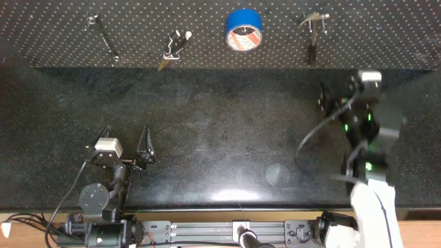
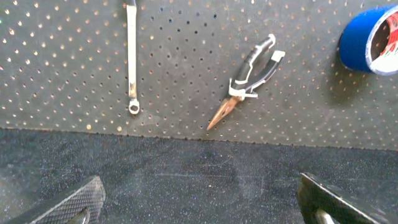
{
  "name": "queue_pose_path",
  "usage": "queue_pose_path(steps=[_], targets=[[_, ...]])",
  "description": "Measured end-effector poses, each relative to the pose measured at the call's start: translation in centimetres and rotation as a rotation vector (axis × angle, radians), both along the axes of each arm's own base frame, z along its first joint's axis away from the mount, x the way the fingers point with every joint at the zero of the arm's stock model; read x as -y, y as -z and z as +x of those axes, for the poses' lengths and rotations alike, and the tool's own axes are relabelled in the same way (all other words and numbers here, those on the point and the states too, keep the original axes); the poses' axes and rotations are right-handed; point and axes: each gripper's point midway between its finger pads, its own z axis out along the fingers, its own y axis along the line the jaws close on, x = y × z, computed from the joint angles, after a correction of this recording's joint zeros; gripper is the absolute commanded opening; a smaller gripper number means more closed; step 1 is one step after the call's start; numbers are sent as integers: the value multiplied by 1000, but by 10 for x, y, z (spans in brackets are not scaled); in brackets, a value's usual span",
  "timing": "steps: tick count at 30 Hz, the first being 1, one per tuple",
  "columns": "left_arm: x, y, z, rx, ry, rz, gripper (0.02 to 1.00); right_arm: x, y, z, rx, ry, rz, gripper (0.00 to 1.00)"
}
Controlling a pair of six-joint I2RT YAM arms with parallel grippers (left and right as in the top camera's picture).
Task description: Place Tools Onto Pegboard
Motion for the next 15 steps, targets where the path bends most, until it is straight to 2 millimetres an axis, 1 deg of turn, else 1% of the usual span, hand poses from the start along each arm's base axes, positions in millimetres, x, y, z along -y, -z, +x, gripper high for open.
queue_pose_path(steps=[1,2,3,4,6,7,8,9,11,12,14,15], targets=[[0,0,0,1,0,0,996,4,1,-16,26,40,-17,908],[0,0,0,1,0,0,996,6,-4,-37,93,74,-40,908],[0,-1,0,3,0,0,996,5,-10,-49,131,87,-51,908],[0,0,0,0,0,0,996,4,-3,-63,115,98,-52,910],[0,0,0,1,0,0,996,-3,3,-80,100,88,-49,910],[0,0,0,2,0,0,996,-7,1,-86,114,78,-51,910],[0,0,0,1,0,0,993,-10,-15,-93,186,73,-63,912],[0,0,0,2,0,0,993,-12,-35,-100,273,74,-77,910],[0,0,0,2,0,0,996,-15,-41,-115,316,75,-84,910],[0,0,0,2,0,0,996,-15,-48,-116,345,75,-90,910],[0,0,0,2,0,0,996,-15,-44,-115,343,76,-89,912],[0,0,0,2,0,0,996,-14,-40,-112,355,76,-91,965]])
